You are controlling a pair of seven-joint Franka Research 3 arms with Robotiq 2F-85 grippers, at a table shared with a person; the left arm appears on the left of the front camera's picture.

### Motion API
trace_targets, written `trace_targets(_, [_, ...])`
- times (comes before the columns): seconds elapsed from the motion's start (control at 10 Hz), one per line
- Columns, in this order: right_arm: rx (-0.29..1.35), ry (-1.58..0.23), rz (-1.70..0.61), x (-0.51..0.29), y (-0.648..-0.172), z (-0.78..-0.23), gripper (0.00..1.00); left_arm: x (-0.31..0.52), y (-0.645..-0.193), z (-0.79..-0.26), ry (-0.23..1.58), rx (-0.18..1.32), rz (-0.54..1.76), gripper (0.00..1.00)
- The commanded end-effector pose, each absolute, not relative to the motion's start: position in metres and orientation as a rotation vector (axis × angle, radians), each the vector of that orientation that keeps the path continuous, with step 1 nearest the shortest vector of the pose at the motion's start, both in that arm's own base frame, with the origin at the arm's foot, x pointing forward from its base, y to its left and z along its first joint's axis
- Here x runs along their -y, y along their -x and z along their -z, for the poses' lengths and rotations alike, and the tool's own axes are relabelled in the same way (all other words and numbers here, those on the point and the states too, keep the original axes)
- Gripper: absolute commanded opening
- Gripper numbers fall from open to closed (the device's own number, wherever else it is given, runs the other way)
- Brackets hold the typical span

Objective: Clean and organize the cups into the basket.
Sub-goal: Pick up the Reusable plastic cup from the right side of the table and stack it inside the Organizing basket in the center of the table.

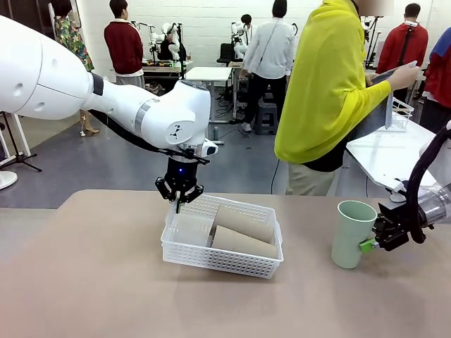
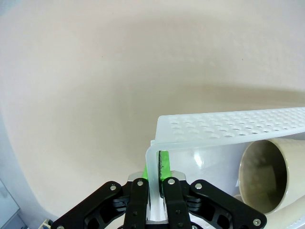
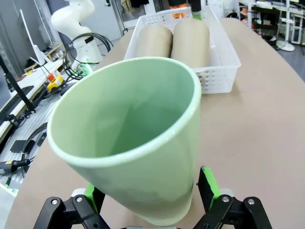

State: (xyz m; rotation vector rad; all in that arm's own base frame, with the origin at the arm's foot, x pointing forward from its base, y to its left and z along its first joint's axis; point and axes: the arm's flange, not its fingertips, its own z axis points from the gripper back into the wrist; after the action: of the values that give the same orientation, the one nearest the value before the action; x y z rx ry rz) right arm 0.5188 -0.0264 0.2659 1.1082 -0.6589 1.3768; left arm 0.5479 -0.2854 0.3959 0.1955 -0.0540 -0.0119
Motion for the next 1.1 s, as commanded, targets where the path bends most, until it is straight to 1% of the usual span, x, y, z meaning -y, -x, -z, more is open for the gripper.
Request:
trace_targets(0.0, [0.629,-1.121,-1.42,0.017,-0.521,-0.268,1.0,0.283,-0.545,-0.395,-0.191,0.057,0.014,0.0])
trace_targets(0.3, [0.63,-1.134,-1.462,0.009,-0.52,-0.27,1.0,0.283,-0.545,-0.395,-0.191,0.057,0.014,0.0])
trace_targets(0.4, [0.626,-1.136,-1.471,0.009,-0.519,-0.271,0.42,0.283,-0.545,-0.395,-0.191,0.057,0.014,0.0])
trace_targets(0.5, [0.641,-1.134,-1.471,0.011,-0.518,-0.272,0.42,0.283,-0.545,-0.395,-0.191,0.057,0.014,0.0])
trace_targets(0.6, [0.648,-1.131,-1.471,0.012,-0.516,-0.276,0.0,0.283,-0.545,-0.395,-0.191,0.057,0.014,0.0])
trace_targets(0.7, [0.645,-1.128,-1.471,0.011,-0.511,-0.285,0.36,0.283,-0.545,-0.395,-0.191,0.057,0.014,0.0])
trace_targets(0.8, [0.647,-1.124,-1.471,0.008,-0.501,-0.306,0.0,0.283,-0.545,-0.395,-0.191,0.057,0.014,0.0])
trace_targets(1.0, [0.553,-1.115,-1.407,-0.01,-0.47,-0.388,0.0,0.283,-0.545,-0.395,-0.191,0.057,0.014,0.0])
